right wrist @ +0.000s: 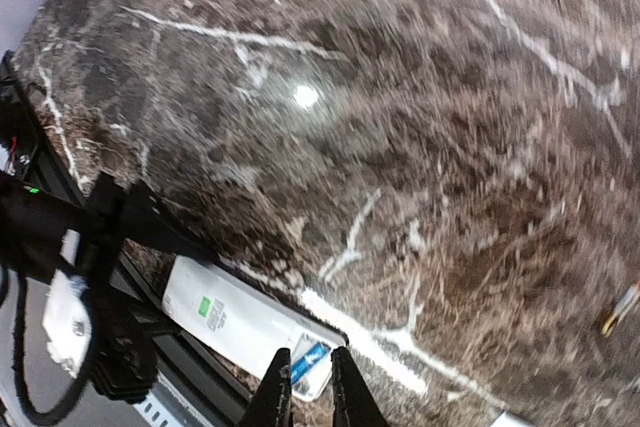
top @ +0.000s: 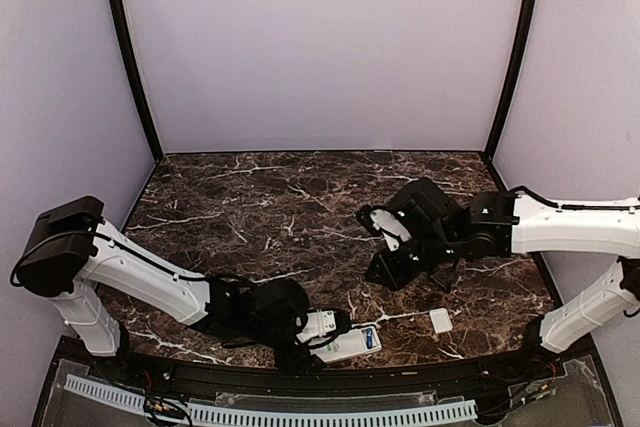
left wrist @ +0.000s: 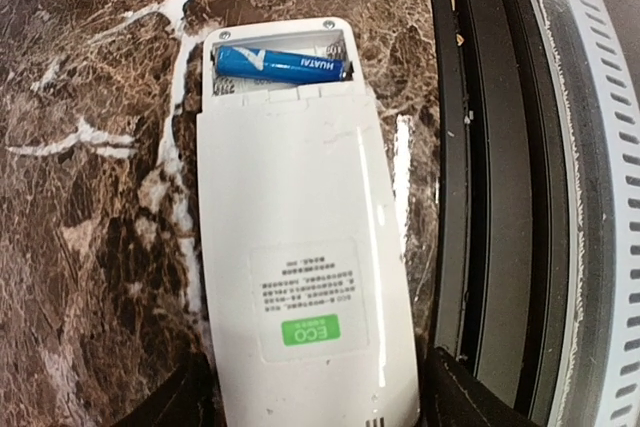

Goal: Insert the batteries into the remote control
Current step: Load the battery into the battery compartment, then pick up the battery from the battery compartment.

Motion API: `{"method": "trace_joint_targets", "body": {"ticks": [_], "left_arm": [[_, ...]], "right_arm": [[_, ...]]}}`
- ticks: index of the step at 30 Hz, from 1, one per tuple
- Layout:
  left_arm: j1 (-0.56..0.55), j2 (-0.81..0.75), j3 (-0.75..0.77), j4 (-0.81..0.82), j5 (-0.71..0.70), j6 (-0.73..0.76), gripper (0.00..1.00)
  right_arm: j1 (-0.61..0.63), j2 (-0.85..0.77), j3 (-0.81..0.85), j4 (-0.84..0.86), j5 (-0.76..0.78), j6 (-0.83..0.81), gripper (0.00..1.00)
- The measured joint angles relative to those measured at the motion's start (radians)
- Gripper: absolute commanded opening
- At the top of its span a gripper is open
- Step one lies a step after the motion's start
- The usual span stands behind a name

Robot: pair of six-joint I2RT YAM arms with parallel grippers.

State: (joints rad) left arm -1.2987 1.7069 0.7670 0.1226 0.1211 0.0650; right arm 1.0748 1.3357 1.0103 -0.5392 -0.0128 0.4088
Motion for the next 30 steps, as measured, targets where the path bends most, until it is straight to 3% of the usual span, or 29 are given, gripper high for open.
{"method": "trace_joint_targets", "body": {"ticks": [6,12,16,30], "left_arm": [[0.0,-0.07,-0.052,-0.035,-0.044,-0.031,0.75],[0.0,-0.207,-0.12,-0.04,-0.077,-0.077,0.76],[0.0,-0.293,-0.16,-0.02,-0.117,-0.108,0.77],[0.0,-0.32,-0.196,0.0,-0.17,-0.138,0.76]], "right_arm": [[0.047,0.053,-0.007,-0.163,-0.004,0.313,0.21],[0.148,0.161,0.024,-0.235,-0.012,0.489,0.24],[0.183,0.275,0.087,-0.288,-0.013,0.55,0.17],[0.188,0.43,0.169,-0.334,-0.009,0.595,0.17]]}}
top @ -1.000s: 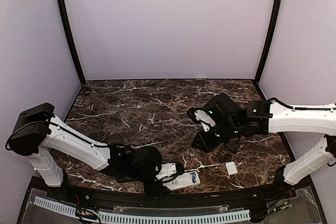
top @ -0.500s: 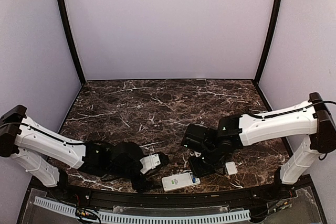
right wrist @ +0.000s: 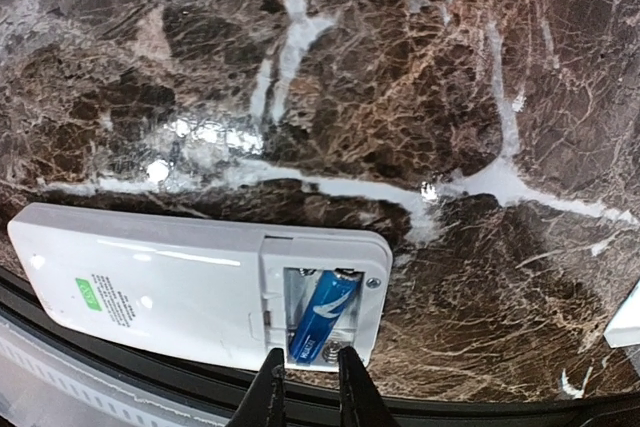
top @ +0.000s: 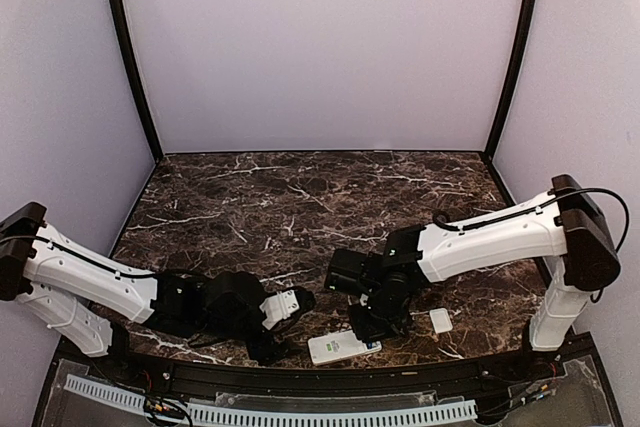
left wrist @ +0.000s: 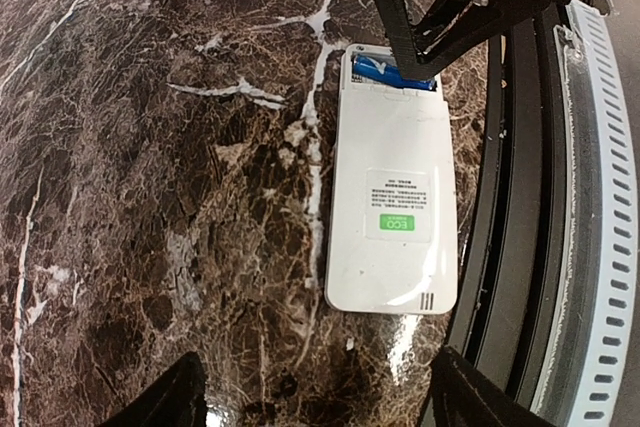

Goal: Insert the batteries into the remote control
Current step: Pick up the battery from the battery compartment.

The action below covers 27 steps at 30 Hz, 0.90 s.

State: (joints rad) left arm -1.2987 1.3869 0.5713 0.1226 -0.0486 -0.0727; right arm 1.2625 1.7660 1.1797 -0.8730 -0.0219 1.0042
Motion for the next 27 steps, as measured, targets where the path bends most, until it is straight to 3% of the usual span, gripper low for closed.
{"method": "trace_joint_targets", "body": {"ticks": [18,23,27], "left_arm": [[0.0,-0.011,-0.023,0.011,-0.006,0.0,0.77],[0.0,-0.011,-0.023,0.011,-0.011,0.001,0.77],[0.0,-0.011,-0.023,0.011,-0.013,0.001,0.77]], "right_arm": [[-0.021,0.049,-0.021,0.037,-0.002,-0.035,0.13],[-0.028,0.069,-0.013,0.04,-0.01,-0.064,0.0],[-0.034,0.075,0.0,0.026,-0.015,-0.096,0.0]]}}
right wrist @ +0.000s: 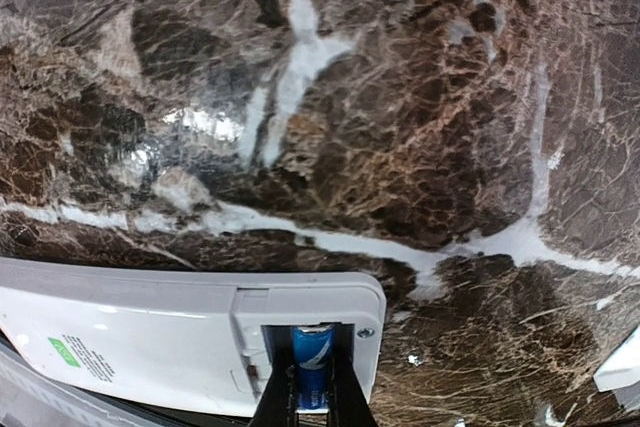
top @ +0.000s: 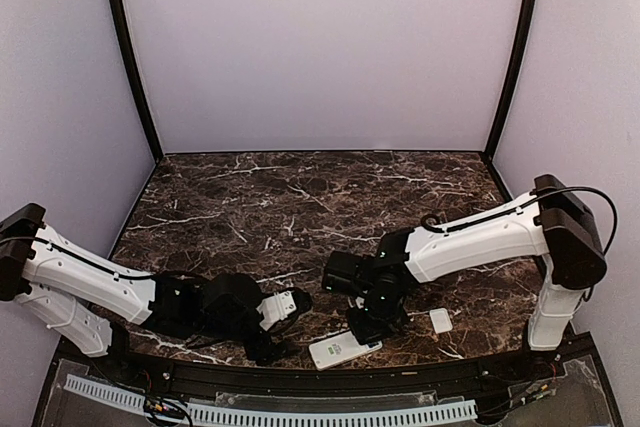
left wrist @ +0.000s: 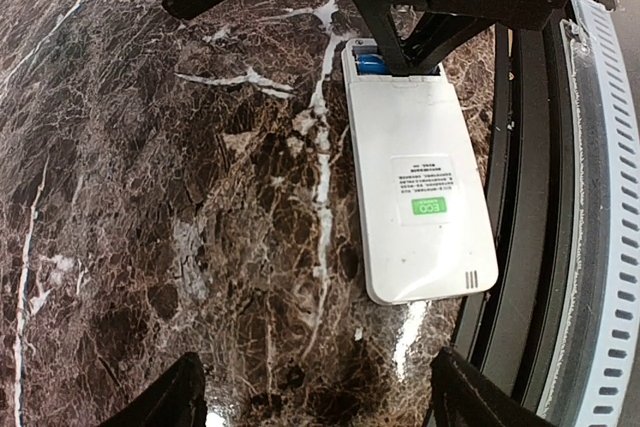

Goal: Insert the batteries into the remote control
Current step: Pick up the battery from the battery compartment, then hold the remote control without batteries at the center of the board.

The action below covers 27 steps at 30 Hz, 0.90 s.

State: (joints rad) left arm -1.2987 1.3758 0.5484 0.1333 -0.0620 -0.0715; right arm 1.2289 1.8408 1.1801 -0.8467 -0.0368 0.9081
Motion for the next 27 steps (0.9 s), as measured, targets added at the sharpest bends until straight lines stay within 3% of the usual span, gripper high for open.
{"method": "trace_joint_targets", "body": {"ticks": [11,19,22,27], "left_arm": [[0.0,0.014,0.002,0.004,-0.002,0.025,0.77],[-0.054,0.19,0.078,-0.021,0.001,0.069,0.78],[-0.064,0.2,0.105,-0.023,0.004,0.074,0.96],[-0.072,0.2,0.107,-0.023,0.028,0.079,0.99]], "right_arm": [[-0.076,-0.056,0.026,-0.039,-0.047,-0.127,0.0],[-0.119,-0.124,0.03,-0.06,-0.168,-0.182,0.0],[-0.128,-0.119,0.027,-0.073,-0.225,-0.204,0.0],[-0.148,-0.047,0.034,-0.109,-0.283,-0.251,0.0]]}}
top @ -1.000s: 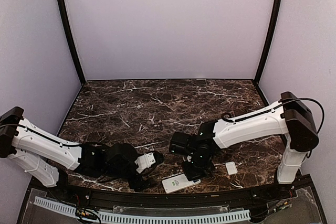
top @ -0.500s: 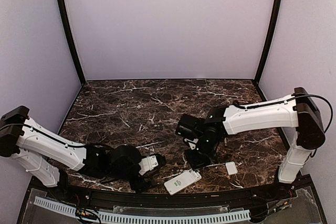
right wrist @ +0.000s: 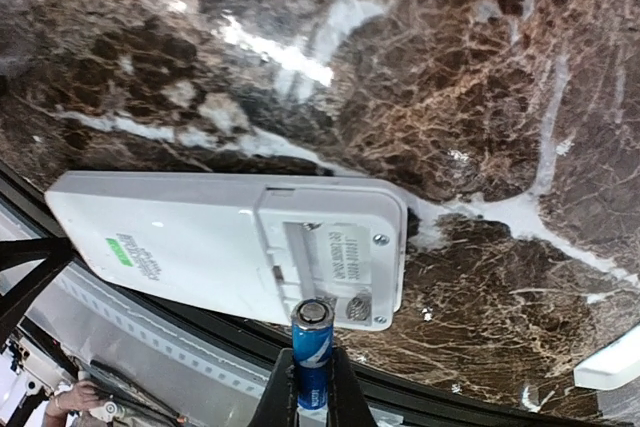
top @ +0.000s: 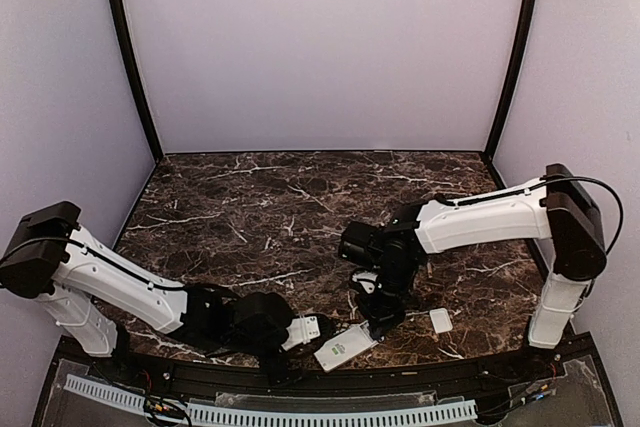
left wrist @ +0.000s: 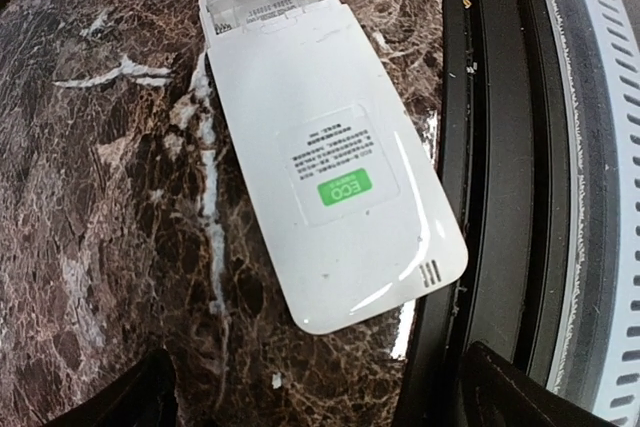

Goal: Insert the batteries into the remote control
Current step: Hold the remote control without batteries at the center of the board.

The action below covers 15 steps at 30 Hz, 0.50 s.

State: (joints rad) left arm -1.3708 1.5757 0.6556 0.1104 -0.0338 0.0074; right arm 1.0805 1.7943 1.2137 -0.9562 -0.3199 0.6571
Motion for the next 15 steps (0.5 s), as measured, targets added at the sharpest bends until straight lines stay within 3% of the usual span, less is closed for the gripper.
{"method": "trace_joint_targets", "body": {"ticks": [15], "left_arm": [[-0.033,0.121,0.129,-0.042,-0.034,-0.024,0.9]], "right_arm": [[-0.015,0.135,0.085,-0.065,-0.036,-0.108,0.0]]}}
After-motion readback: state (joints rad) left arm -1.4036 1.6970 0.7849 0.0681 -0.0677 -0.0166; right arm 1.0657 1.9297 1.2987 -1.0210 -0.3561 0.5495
